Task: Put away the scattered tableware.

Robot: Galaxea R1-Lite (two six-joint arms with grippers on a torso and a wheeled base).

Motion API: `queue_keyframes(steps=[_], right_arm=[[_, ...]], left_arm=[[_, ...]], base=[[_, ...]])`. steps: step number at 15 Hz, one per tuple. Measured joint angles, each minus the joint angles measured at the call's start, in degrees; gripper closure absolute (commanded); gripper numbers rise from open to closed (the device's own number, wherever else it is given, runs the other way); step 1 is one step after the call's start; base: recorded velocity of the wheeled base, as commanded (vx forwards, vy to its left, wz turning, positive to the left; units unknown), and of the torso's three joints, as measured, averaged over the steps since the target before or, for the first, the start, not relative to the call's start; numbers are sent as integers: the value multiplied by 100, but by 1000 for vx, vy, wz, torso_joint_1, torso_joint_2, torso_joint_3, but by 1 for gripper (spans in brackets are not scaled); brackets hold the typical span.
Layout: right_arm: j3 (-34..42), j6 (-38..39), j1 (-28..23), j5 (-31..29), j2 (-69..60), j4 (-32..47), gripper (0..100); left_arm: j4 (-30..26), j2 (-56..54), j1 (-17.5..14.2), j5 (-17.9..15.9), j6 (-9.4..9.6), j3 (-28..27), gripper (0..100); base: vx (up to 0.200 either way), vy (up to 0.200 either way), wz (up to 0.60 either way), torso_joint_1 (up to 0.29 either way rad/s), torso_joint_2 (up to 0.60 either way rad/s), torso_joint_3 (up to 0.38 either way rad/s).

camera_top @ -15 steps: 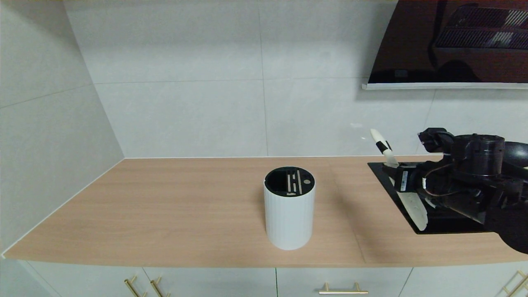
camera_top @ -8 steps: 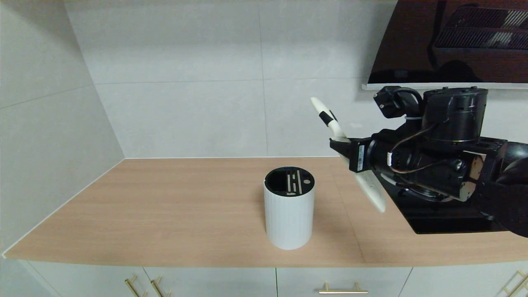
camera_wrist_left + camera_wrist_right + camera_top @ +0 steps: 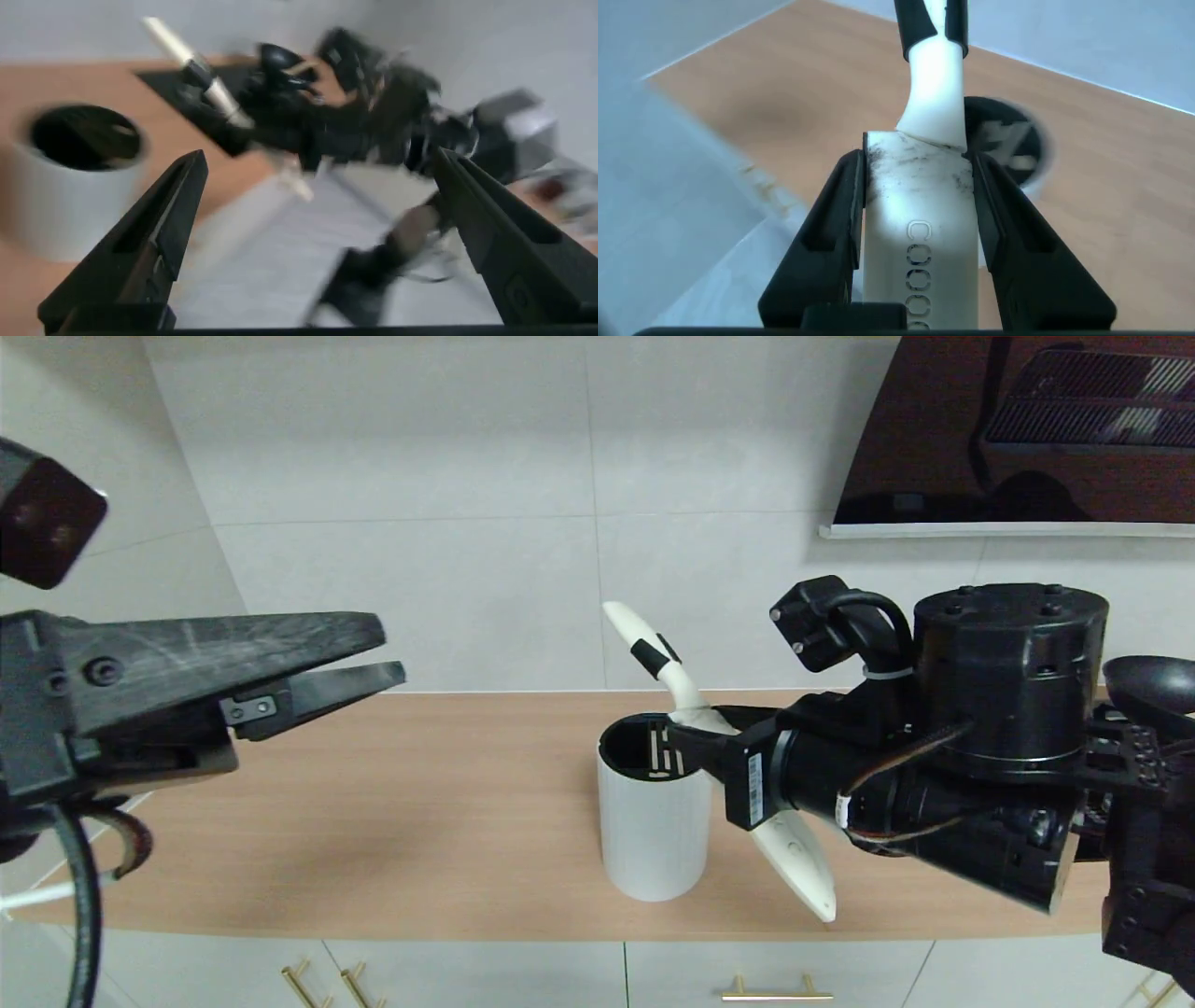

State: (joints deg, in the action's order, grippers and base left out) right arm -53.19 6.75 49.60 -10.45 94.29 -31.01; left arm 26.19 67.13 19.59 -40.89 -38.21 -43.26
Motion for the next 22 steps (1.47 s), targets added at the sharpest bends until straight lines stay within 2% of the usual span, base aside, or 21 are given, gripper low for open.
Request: queue_keyframes(steps=[1, 3, 4, 6, 7, 8, 9, 10, 11, 16, 22], right_arm=[[29, 9, 169, -134, -50, 0, 100], [62, 16, 389, -279, -107, 0, 100], [52, 83, 555, -383, -118, 1, 100], [-63, 288, 750, -482, -100, -7, 100], [-196, 444, 770, -594, -44, -29, 100], [-266, 506, 792, -655, 16, -18, 100], [-317, 521, 811, -688, 66, -21, 100], [-358, 529, 850, -761, 138, -66, 100], [-380, 536, 889, -805, 210, -79, 100], [-354, 550, 1042, -827, 441, -227, 100], [-238, 521, 1062, -857, 460, -446, 100]], left_arm=[[107, 179, 135, 82, -126, 7, 0], [197, 483, 372, 318, -178, 18, 0], [310, 655, 540, 616, -187, 16, 0], [772, 1189, 965, 1648, -200, -1, 0], [1219, 1487, 1185, 2102, -205, -22, 0], [1501, 1707, 1345, 2326, -211, -34, 0], [1545, 1888, 1445, 2376, -244, -37, 0], [1681, 2021, 1495, 2405, -413, -48, 0], [1703, 2104, 1517, 2409, -473, -61, 0], [2215, 2406, 1541, 2505, -495, -69, 0], [2275, 2515, 1532, 2611, -495, -76, 0]], base=[[0, 0, 0, 0, 0, 0], [0, 0, 0, 0, 0, 0], [0, 0, 0, 0, 0, 0], [0, 0, 0, 0, 0, 0], [0, 0, 0, 0, 0, 0], [0, 0, 0, 0, 0, 0], [0, 0, 0, 0, 0, 0], [0, 0, 0, 0, 0, 0], [0, 0, 0, 0, 0, 0], [0, 0, 0, 0, 0, 0], [0, 0, 0, 0, 0, 0]])
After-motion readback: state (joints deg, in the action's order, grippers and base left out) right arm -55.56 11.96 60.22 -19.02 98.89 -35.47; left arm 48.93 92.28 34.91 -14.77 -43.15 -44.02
